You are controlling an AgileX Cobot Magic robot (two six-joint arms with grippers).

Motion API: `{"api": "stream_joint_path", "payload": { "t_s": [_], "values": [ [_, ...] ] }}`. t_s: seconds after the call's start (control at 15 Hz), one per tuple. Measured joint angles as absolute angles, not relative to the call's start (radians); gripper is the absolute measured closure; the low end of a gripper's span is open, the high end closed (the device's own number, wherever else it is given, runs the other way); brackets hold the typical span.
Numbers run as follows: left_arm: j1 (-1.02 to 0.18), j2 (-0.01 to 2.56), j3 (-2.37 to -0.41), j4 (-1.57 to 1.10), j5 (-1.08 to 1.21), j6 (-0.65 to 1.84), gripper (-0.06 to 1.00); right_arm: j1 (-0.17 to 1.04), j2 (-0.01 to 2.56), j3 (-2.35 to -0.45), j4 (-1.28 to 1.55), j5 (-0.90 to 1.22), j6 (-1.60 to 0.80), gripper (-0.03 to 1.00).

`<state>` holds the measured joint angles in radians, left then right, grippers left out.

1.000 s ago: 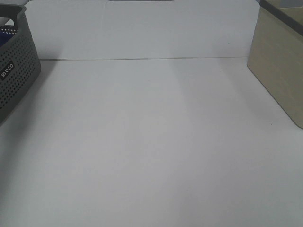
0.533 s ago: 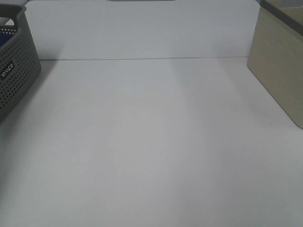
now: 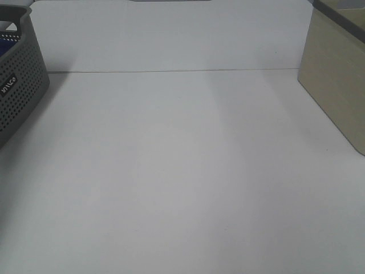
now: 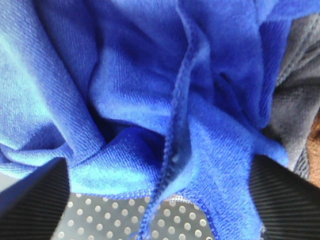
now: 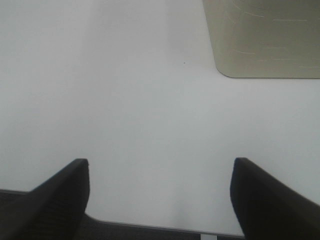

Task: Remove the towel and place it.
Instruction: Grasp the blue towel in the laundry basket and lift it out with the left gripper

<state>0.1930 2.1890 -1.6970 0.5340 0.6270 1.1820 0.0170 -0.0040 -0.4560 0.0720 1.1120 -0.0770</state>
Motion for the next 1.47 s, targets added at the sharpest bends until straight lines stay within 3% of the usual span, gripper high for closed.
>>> {"api": "stream_joint_path", "payload": {
  "t_s": [0.53, 1.2, 1.27, 1.4, 1.47],
  "values": [
    [0.193, 2.209, -1.697, 0.505, 0.576, 1.178, 0.65, 0.017, -0.004, -0.456, 0.075, 1.112, -0.077, 0.21],
    [0.193, 2.211, -1.697, 0.496, 0.576, 1.047, 0.67, 0.017, -0.004, -0.456, 0.075, 1.112, -0.077, 0.21],
    [0.193, 2.211, -1.697, 0.507, 0.576, 1.047, 0.71, 0.017, -0.004, -0.456, 0.075, 1.112, -0.077, 0.21],
    [0.193, 2.21, -1.697, 0.565, 0.581, 1.047, 0.91, 0.017, -0.004, -0.456, 0.075, 1.112, -0.077, 0.21],
    [0.193, 2.208, -1.697, 0.585, 0.602, 1.047, 0.94, 0.017, -0.004, -0.456, 0.075, 1.112, -0.077, 0.21]
  ]
}}
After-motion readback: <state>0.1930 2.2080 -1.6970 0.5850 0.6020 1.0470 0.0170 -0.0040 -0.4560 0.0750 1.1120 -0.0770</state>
